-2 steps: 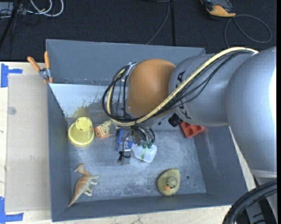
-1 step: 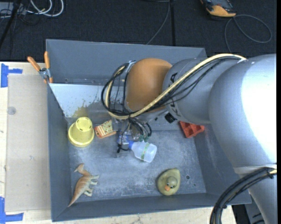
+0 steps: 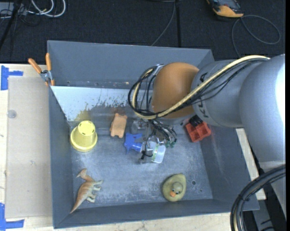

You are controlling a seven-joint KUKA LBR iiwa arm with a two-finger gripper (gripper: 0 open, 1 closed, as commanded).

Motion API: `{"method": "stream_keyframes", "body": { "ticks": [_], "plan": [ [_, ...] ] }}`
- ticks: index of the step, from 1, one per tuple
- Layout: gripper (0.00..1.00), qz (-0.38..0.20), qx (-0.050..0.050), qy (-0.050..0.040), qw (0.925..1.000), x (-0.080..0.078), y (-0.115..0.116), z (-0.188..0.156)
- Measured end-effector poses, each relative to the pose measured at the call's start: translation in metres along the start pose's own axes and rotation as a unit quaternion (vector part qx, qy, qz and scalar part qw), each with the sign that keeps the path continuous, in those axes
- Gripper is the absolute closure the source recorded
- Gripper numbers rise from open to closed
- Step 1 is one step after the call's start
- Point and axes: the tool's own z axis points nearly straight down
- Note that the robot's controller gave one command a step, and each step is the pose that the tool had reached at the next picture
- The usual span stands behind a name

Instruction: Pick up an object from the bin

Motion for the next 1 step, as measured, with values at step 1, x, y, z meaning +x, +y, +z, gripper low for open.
{"method": "stream_keyframes", "body": {
  "ticks": [1],
  "plan": [
    [0.00, 0.073, -0.001, 0.0012, 0.9974, 0.0032, 0.0029, -0.0232]
  ]
}}
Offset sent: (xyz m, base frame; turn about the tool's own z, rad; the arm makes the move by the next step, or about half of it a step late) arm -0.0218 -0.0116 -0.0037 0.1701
